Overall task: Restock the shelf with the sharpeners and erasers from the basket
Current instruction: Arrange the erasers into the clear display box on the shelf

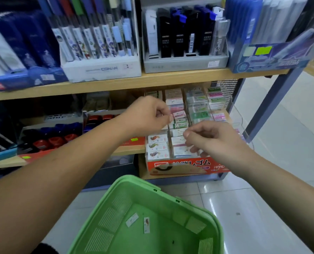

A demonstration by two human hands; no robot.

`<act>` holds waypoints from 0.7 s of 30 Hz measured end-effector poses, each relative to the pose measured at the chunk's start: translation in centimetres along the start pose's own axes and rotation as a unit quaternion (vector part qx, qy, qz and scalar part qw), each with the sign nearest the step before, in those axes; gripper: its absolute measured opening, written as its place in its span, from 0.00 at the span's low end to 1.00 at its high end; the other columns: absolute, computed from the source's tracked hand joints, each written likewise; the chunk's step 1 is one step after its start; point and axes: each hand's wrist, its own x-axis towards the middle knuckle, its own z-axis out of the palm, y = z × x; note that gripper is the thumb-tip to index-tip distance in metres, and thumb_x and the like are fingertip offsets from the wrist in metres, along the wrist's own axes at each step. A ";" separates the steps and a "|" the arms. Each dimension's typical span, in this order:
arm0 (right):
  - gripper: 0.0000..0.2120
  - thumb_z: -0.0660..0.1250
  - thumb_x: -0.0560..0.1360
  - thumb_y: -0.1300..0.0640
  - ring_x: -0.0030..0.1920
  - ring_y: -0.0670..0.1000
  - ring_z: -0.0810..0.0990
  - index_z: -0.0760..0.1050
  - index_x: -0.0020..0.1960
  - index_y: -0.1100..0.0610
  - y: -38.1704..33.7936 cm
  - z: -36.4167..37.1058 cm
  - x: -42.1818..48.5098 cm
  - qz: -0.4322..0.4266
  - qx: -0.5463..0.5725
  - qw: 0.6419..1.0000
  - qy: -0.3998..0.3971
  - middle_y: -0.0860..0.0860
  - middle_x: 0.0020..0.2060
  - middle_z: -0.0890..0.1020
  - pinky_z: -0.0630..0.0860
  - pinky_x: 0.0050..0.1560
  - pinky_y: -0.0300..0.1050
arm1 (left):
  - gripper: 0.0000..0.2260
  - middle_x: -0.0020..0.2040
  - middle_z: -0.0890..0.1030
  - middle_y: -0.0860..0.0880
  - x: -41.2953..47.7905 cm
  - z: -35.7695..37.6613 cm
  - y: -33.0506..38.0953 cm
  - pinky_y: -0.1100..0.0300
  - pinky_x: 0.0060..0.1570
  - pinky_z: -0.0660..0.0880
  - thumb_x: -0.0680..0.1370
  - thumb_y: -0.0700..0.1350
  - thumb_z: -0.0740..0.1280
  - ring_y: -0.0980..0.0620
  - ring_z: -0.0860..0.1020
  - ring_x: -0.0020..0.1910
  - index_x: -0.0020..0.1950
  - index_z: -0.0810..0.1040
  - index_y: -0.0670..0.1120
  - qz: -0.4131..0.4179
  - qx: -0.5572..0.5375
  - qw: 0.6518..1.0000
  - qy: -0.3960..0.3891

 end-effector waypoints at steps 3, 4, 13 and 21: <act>0.08 0.74 0.78 0.48 0.40 0.54 0.84 0.86 0.48 0.53 -0.4 1.0 -2.7 -0.013 -0.032 0.992 -0.119 0.58 0.41 0.87 0.79 0.43 0.45 | 0.07 0.35 0.82 0.56 -5.2 -1.1 -0.1 0.60 0.34 0.75 0.79 0.52 0.73 0.59 0.79 0.33 0.43 0.85 0.53 -0.002 -0.014 1.000 -0.009; 0.08 0.74 0.77 0.48 0.39 0.52 0.84 0.86 0.48 0.52 -0.1 1.4 -3.5 -0.003 -0.050 0.985 -0.165 0.57 0.41 0.87 0.79 0.43 0.44 | 0.08 0.34 0.82 0.56 -6.9 -0.9 -0.5 0.60 0.34 0.75 0.79 0.52 0.73 0.60 0.78 0.32 0.41 0.85 0.53 -0.009 -0.023 1.000 -0.013; 0.21 0.67 0.79 0.34 0.51 0.49 0.83 0.83 0.59 0.49 10.8 7.8 -9.3 0.052 -0.382 0.850 -0.358 0.47 0.51 0.86 0.81 0.56 0.51 | 0.07 0.41 0.85 0.51 -17.2 12.8 -9.8 0.58 0.47 0.80 0.79 0.46 0.72 0.54 0.82 0.40 0.43 0.86 0.45 -0.149 0.015 0.956 -0.253; 0.22 0.74 0.76 0.41 0.61 0.53 0.81 0.80 0.67 0.49 24.9 15.5 -11.0 0.211 -0.387 0.791 -0.425 0.51 0.64 0.81 0.78 0.65 0.49 | 0.15 0.60 0.82 0.46 -20.3 25.7 -17.3 0.54 0.59 0.77 0.78 0.54 0.73 0.45 0.80 0.57 0.60 0.83 0.47 -0.275 -0.017 0.926 -0.258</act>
